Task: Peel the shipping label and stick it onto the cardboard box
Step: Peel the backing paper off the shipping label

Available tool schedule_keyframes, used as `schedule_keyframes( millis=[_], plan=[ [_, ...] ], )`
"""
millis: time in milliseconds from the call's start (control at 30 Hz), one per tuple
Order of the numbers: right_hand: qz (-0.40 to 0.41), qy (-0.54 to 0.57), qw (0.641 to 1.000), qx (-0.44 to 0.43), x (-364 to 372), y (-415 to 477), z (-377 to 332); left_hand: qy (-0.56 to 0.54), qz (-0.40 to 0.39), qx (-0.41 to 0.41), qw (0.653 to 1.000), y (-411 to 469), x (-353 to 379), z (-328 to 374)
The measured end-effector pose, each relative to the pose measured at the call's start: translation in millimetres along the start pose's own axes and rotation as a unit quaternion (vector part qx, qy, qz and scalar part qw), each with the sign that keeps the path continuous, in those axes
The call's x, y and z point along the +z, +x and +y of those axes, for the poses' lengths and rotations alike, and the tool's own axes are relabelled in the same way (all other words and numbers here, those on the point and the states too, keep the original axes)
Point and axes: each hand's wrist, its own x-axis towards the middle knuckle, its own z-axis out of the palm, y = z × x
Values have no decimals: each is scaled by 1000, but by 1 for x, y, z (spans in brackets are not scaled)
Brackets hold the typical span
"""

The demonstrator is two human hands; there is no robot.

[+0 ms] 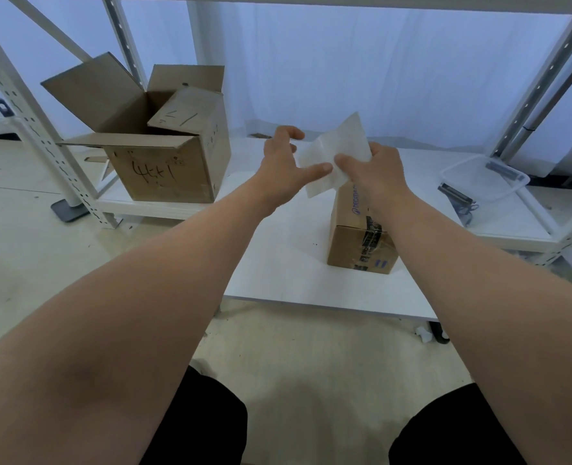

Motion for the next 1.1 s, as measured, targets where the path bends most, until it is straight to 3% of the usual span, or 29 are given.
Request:
schedule_keyframes(
  millis=[100, 267, 400, 600, 833, 1100],
  plan=[
    [19, -16, 1000, 12, 1, 2, 1, 113, 66, 49, 990, 4, 3, 1],
    [-9, 3, 1000, 7, 4, -5, -1, 3, -38, -24, 999, 1, 9, 8],
    [-58, -5, 998, 3, 3, -11, -5, -118, -40, -59, 991, -1, 10, 10],
    [-87, 13, 996, 20, 7, -13, -3, -202, -33, -90, 975, 2, 7, 3],
    [-56, 65, 995, 55, 9, -10, -3, -217, -34, -72, 973, 3, 3, -3],
    [-63, 129, 987, 72, 6, -3, 2, -152, -16, -62, 986, 3, 0, -4]
  ],
)
